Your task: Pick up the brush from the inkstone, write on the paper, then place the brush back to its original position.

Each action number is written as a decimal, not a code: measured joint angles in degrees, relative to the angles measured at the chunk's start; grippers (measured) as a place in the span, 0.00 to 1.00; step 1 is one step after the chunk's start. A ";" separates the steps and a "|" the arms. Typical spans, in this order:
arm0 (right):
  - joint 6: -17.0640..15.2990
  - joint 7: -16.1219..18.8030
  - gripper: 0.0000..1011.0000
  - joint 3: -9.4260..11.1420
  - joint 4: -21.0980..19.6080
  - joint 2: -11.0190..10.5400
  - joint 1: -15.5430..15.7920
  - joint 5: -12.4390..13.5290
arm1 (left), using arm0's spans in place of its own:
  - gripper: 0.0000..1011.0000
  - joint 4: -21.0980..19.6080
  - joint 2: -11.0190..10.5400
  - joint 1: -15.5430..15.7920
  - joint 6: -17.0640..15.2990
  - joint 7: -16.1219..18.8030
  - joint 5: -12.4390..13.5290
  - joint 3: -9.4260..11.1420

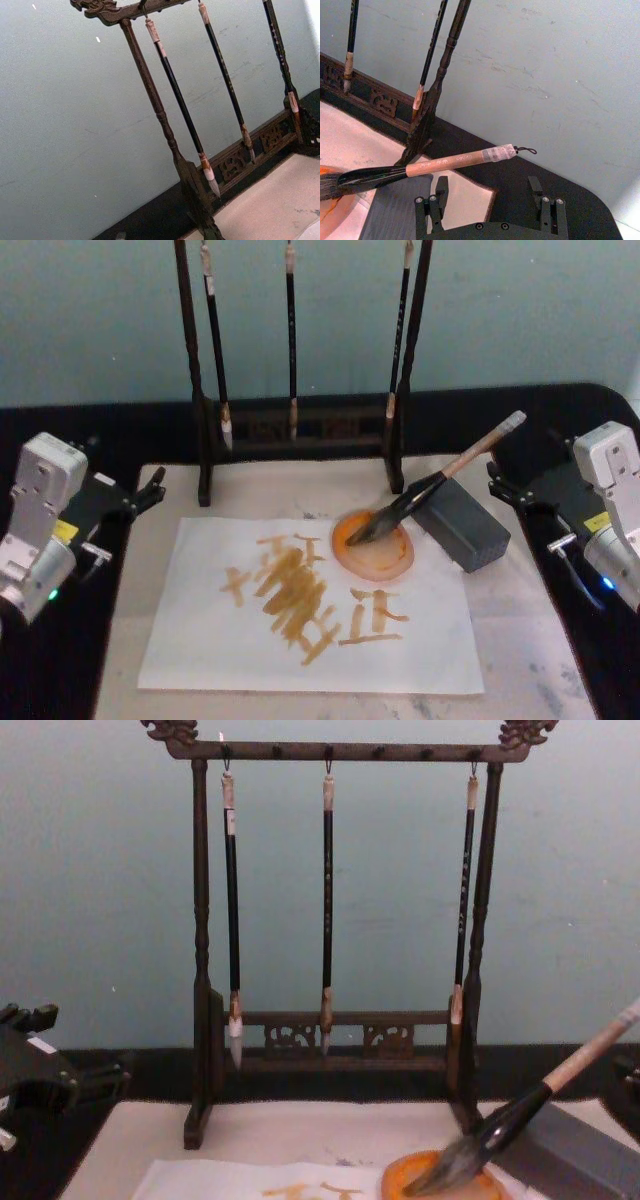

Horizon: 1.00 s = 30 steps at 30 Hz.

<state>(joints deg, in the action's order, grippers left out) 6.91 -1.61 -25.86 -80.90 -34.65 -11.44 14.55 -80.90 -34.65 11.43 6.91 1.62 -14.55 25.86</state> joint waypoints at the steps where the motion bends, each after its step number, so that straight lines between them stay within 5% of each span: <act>1: 0.00 0.00 0.99 0.00 0.00 0.00 0.00 0.00 | 1.00 0.00 0.00 0.00 0.00 0.00 0.00 0.00; 30: 0.00 -0.01 0.99 0.00 0.00 0.00 0.01 0.00 | 1.00 0.00 0.00 0.00 0.00 0.00 0.00 0.00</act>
<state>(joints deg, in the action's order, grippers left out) 6.91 -1.62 -25.86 -80.90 -34.65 -11.43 14.55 -80.90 -34.65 11.43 6.91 1.62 -14.55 25.86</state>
